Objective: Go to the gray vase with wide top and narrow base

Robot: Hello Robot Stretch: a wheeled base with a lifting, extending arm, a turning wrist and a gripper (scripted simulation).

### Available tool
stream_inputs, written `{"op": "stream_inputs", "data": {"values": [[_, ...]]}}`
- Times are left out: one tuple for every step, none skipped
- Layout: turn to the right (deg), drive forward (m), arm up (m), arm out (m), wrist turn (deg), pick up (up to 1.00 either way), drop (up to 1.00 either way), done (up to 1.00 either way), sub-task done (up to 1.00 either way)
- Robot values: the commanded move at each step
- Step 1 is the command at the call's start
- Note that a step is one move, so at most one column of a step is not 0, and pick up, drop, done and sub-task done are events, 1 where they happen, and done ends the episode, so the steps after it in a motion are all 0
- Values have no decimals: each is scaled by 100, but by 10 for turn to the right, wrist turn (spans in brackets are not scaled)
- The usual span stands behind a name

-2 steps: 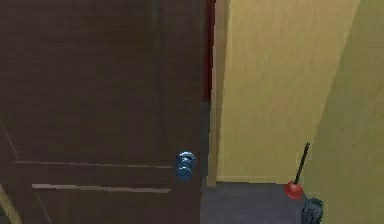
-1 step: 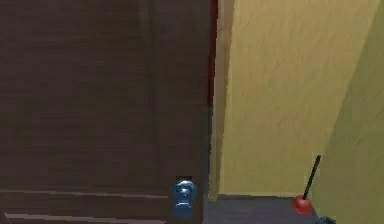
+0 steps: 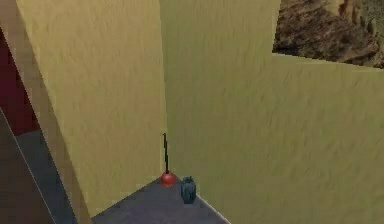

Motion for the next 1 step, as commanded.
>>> {"op": "stream_inputs", "data": {"values": [[120,0,0,0,0,0,0,0,0]]}}
